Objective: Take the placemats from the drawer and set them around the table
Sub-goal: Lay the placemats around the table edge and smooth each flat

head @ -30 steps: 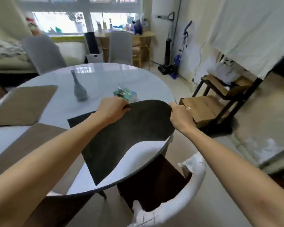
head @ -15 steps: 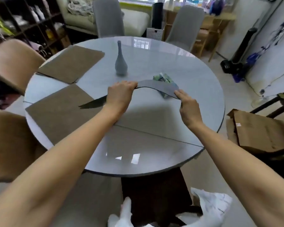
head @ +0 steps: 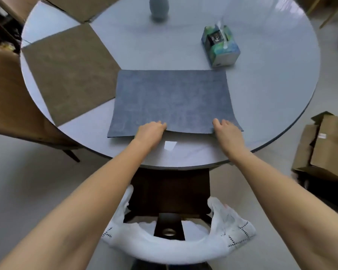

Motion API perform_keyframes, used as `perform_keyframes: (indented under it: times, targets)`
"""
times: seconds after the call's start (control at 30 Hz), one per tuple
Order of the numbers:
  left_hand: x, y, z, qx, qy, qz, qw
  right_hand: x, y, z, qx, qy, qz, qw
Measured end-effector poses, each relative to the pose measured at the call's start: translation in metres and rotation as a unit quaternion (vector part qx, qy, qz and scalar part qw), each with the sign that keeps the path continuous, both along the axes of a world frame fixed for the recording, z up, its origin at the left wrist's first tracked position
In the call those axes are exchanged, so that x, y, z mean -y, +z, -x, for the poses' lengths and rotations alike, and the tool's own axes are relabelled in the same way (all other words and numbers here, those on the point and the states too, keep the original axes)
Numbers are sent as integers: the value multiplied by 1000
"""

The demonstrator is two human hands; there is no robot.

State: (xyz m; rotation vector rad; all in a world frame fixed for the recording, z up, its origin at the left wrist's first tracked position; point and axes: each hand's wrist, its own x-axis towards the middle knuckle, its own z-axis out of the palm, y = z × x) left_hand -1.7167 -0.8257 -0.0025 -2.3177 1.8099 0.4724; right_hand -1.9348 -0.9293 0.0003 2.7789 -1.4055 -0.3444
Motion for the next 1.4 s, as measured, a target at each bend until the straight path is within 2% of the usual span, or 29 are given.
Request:
perform_keyframes:
  times: [0.1,0.23,0.33,0.5,0.8,1.4]
  targets:
    - [2,-17,22,-24,-10,-20,999,12,-22,4,30,-25,20,999]
    - [4,-22,38,-30,-14,-34,999,8,-38,-2,89,32,2,995]
    - [0,-22,37,-46,-23,-32,998,6,-37,-3,85,60,-9,995]
    - [-17,-28,46,-37,11,-41,998,6,-36,-4,76,37,-41,996]
    - [-34,-28,58,-33,2,-19,999,-19,-33,14,83,3,-72,994]
    - [-45,-31,68,-53,11,-8,999,-43,-30,27,61,-37,-59,996]
